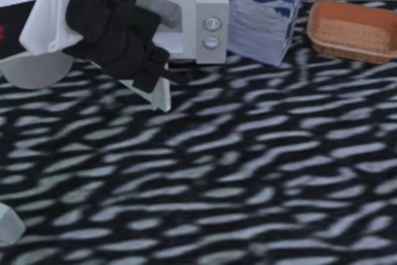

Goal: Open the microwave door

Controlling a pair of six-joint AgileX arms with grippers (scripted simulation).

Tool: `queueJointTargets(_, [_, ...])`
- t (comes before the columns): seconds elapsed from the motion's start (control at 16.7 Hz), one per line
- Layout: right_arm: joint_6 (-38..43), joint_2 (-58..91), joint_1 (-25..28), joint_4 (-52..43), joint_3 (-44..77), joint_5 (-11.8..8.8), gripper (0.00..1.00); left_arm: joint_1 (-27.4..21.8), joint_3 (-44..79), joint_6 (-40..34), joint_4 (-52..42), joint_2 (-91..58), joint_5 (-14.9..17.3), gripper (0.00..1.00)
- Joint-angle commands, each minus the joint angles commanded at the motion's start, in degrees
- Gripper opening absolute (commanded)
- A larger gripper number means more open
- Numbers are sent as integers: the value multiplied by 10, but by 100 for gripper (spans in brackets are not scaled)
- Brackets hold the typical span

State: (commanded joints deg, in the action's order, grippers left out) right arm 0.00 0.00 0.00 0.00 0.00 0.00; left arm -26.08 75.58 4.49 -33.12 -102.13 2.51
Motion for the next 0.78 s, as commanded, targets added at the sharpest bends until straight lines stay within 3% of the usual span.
queueJointTargets(0.42, [0, 0, 0, 0, 0, 0, 100, 0, 0, 0, 0, 0, 0, 0])
queueJointTargets(0.78, [0, 0, 0, 0, 0, 0, 100, 10, -15, 33, -1, 12, 21, 0])
